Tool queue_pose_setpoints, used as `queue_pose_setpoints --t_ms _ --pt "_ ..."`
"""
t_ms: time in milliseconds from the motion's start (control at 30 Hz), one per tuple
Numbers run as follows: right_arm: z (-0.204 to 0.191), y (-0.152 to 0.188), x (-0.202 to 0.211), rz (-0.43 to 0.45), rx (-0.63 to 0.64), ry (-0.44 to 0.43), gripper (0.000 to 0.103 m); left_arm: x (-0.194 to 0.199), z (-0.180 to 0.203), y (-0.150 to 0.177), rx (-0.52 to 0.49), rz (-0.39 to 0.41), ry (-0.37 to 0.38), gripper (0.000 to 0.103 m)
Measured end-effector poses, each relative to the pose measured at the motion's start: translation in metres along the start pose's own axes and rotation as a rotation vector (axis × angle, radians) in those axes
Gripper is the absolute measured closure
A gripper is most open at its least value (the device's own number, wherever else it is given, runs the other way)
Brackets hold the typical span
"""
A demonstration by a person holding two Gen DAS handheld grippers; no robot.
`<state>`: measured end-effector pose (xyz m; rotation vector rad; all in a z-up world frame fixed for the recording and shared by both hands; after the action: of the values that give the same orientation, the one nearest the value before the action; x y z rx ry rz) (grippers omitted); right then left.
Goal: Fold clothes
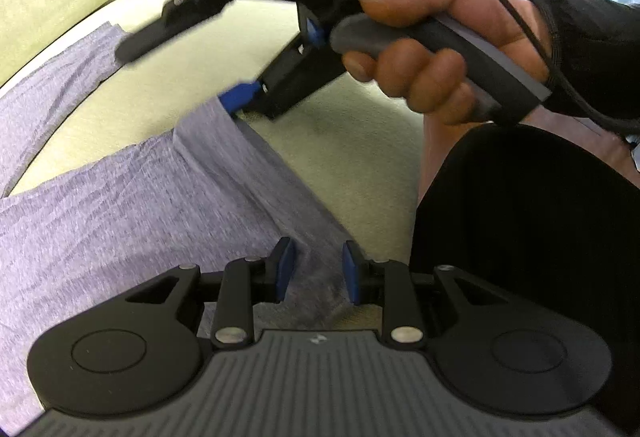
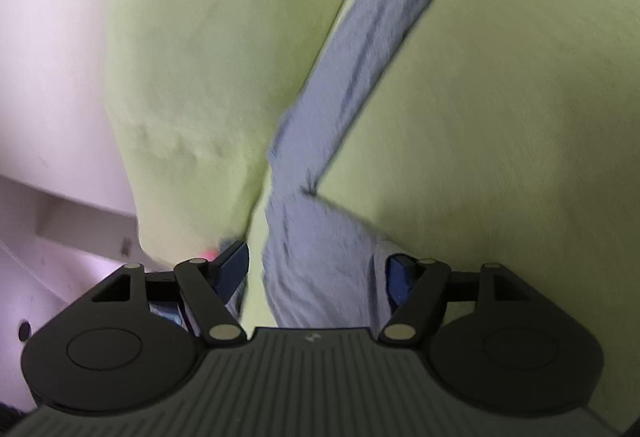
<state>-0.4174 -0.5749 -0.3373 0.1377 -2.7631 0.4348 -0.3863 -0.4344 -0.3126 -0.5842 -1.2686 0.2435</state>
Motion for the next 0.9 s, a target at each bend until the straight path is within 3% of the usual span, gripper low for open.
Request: queue_pose_setpoints --t_ms 233,300,500,567,700,900 --pt "-0.028 0.012 0.025 0.072 0.233 0.098 0.037 -0.004 -0.004 -0.001 0.015 -0.001 0.017 0.071" --pt "-0.026 0.011 0.03 0.087 0.249 0.122 0.037 -0.005 -0.005 -0.003 0.017 -0.005 0.02 0.071" --pt "-0.017 0.006 0.033 0.113 0.211 0.204 0.038 -0.008 -0.007 -0.005 0.024 -0.015 0.029 0.071" --pt "-0.016 0.006 0.034 0.11 0.204 0.192 0.037 -0.01 -0.009 -0.006 0.033 -0.012 0.032 0.071" --pt "0.003 0.005 0.024 0.023 0.07 0.16 0.036 -0.011 -0.01 -0.006 0.046 -0.01 0.036 0.071" --pt "0.021 -0.006 0.044 0.027 -0.118 0.112 0.036 -0.006 -0.008 0.002 0.069 0.0 0.042 0.071"
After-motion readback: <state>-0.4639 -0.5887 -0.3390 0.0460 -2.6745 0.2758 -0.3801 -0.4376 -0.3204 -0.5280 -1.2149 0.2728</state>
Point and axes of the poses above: each gripper's, at about its wrist camera, not at the fingertips, and x roughly against the way its jaws point, z to its right, y to its underside, the point moved 6 cm from there along -x, roughly the way its jaws point, and after that the axes turned 5 degrees about x, right-handed, at the moved point
